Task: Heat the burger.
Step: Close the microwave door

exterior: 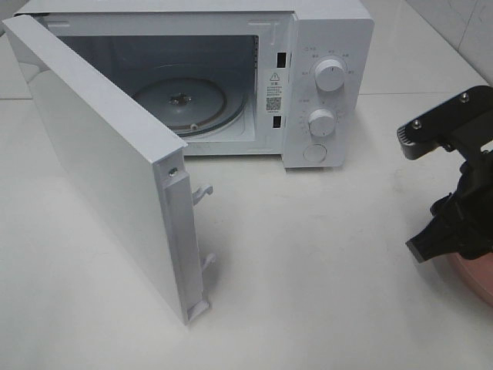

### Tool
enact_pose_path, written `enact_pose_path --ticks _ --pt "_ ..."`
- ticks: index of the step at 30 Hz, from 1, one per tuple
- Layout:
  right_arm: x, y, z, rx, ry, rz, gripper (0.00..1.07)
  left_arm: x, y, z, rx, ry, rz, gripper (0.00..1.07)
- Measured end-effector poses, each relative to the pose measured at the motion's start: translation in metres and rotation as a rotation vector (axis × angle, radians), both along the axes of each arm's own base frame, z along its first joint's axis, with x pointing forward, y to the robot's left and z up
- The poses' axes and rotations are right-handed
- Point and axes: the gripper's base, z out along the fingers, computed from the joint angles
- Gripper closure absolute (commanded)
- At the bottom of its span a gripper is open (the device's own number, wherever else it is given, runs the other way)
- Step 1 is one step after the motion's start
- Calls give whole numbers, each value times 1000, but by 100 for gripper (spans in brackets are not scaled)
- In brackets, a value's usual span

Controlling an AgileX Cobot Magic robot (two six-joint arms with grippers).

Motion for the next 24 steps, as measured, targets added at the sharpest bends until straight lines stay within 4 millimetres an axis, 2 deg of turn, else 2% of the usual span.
enact_pose_path --ticks 1,2,3,5,7,9,16,24 --pt "-4 2 12 41 -4 52 50 0 0 0 0 0 0 7" --pt "-4 2 12 41 -4 52 50 0 0 0 0 0 0 7" --pt "-8 4 23 75 -12 104 44 0 0 0 0 0 0 7" --pt "-11 4 28 93 -18 122 40 0 0 0 0 0 0 7" --pt "-19 5 40 155 -30 171 30 0 0 0 0 0 0 7" --pt "-24 4 47 183 -40 197 26 0 0 0 0 0 0 7" --pt "-49 -9 72 244 -43 208 29 0 0 0 0 0 0 7" --pt "-75 -29 89 267 -83 199 31 0 0 0 0 0 0 7"
